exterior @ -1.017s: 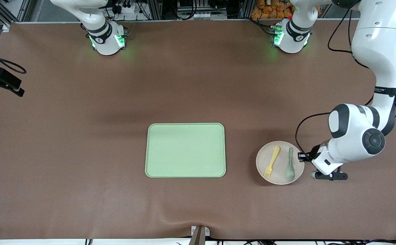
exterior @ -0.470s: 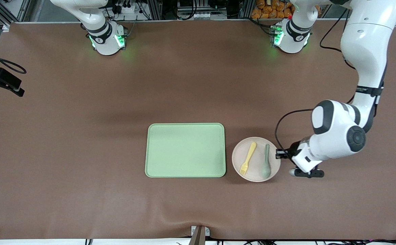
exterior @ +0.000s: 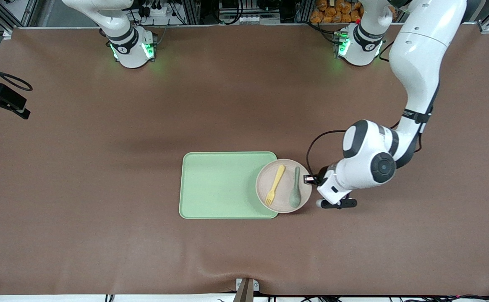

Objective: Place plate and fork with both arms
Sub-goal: 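Slide the white plate with the left gripper onto the green tray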

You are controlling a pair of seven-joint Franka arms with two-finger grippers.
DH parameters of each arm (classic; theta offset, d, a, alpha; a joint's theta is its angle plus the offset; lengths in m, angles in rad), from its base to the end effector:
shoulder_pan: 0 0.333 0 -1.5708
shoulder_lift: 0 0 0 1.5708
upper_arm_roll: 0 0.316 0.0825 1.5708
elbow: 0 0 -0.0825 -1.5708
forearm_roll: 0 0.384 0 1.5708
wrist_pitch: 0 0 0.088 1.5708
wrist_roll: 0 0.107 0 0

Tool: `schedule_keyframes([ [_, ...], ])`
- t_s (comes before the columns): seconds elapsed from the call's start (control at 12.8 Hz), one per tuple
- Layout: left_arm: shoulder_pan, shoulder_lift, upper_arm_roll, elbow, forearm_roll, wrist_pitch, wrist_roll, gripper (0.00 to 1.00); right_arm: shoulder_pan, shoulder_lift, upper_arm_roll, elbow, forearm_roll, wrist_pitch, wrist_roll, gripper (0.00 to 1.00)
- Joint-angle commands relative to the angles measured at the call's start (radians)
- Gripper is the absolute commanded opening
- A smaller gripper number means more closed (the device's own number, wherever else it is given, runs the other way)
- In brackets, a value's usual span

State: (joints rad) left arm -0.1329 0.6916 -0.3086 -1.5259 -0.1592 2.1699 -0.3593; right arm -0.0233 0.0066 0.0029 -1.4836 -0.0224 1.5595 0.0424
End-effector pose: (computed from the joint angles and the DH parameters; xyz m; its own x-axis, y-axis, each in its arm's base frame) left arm 0.6504 -0.2758 0.2667 0.9865 0.0520 -0.1552 0.0945 -0.9551 0.2809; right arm 0.5557 -0.0138 0.6610 0.9955 -0.0630 0.0701 -0.0645 -0.9977 0.0193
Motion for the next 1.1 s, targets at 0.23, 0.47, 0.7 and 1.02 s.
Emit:
schedule_keyframes([
  [0.23, -0.092, 0.042, 0.005, 0.023, -0.106, 0.157, -0.122, 0.0, -0.021, 0.001, 0.014, 0.008, 0.007, -0.007, -0.012, 1.0],
  [0.47, -0.154, 0.081, 0.011, 0.023, -0.105, 0.255, -0.171, 0.0, -0.021, 0.001, 0.014, 0.008, 0.007, -0.007, -0.012, 1.0],
  [0.7, -0.203, 0.114, 0.012, 0.023, -0.097, 0.326, -0.216, 0.0, -0.021, 0.001, 0.014, 0.008, 0.007, -0.009, -0.01, 1.0],
  [1.02, -0.232, 0.132, 0.032, 0.023, -0.095, 0.349, -0.217, 0.0, -0.02, 0.001, 0.014, 0.006, 0.007, -0.009, -0.01, 1.0],
])
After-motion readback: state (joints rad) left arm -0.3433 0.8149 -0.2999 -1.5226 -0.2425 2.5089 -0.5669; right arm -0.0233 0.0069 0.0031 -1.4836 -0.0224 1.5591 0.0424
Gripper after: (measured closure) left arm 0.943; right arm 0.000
